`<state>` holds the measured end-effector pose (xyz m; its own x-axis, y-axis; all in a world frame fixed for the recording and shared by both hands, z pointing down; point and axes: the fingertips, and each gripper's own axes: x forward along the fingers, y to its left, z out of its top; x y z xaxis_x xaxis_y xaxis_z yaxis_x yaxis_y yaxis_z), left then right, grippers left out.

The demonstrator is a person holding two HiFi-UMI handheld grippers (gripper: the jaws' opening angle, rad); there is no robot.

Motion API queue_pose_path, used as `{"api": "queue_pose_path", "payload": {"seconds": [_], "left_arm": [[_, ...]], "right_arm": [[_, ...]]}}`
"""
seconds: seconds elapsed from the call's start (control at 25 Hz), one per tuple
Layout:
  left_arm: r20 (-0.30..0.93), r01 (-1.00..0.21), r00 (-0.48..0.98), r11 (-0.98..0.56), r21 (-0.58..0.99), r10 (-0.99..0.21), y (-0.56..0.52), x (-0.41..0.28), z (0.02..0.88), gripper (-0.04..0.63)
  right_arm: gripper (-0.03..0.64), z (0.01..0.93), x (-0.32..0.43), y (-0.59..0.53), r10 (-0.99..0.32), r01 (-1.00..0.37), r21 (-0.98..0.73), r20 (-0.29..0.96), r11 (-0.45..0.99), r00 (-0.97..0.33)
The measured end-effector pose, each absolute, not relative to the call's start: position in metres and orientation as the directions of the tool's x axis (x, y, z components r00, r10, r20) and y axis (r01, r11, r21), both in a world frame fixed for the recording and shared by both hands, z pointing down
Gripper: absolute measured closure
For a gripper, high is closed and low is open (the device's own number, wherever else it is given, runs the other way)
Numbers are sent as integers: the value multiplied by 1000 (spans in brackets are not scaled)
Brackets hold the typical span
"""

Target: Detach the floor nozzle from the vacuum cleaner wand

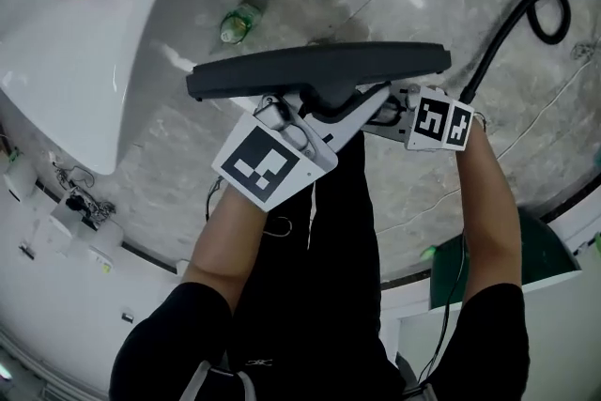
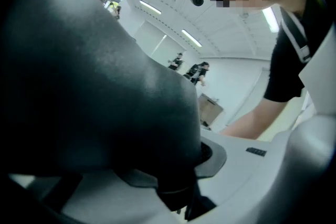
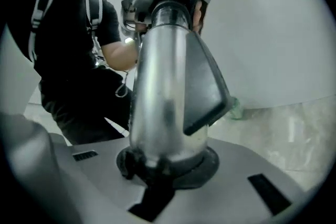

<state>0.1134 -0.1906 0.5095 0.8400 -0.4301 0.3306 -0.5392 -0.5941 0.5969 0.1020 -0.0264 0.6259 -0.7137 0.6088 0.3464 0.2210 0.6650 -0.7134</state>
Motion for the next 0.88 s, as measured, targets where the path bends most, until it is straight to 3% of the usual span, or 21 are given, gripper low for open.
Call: {"api": "queue_pose_path", "payload": {"seconds": [0.12,0.2,0.28,0.36,0.44,0.52,0.56,0.64,0.76,0.88], "left_arm": [[246,-347,938,-656,671,-244,-173,123,500,472],[287,-386,923,-627,677,-257,-178,114,509,474],[366,-491,871,-557,670,-329,-189,100,525,474],[410,-577,815,-523,627,-408,-198,94,531,474],[397,-640,765,-531,556,-506,-211,97,520,463],[397,-691,716,-501,522,-574,-226,97,511,459],[405,-705,702,-491,511,-586,-231,97,509,459],[407,-693,718,-527,492,-564,-231,105,507,460],[383,-572,820,-630,525,-426,-209,125,504,460],[316,-413,908,-721,556,-276,-187,143,492,460]], "right_arm": [[560,618,103,-24,626,245,-731,304,636,-718],[560,628,95,-37,516,138,-671,405,729,-755],[560,650,90,-59,299,-65,-521,583,851,-755],[560,669,95,-87,-9,-300,-263,737,917,-675],[560,669,110,-117,-319,-491,22,785,871,-531],[560,659,123,-140,-491,-591,184,766,785,-414],[560,658,123,-142,-497,-601,179,762,779,-416],[561,660,114,-127,-358,-535,13,756,845,-548],[561,653,105,-84,41,-243,-342,649,908,-760],[561,629,118,-52,363,30,-561,493,827,-790]]}}
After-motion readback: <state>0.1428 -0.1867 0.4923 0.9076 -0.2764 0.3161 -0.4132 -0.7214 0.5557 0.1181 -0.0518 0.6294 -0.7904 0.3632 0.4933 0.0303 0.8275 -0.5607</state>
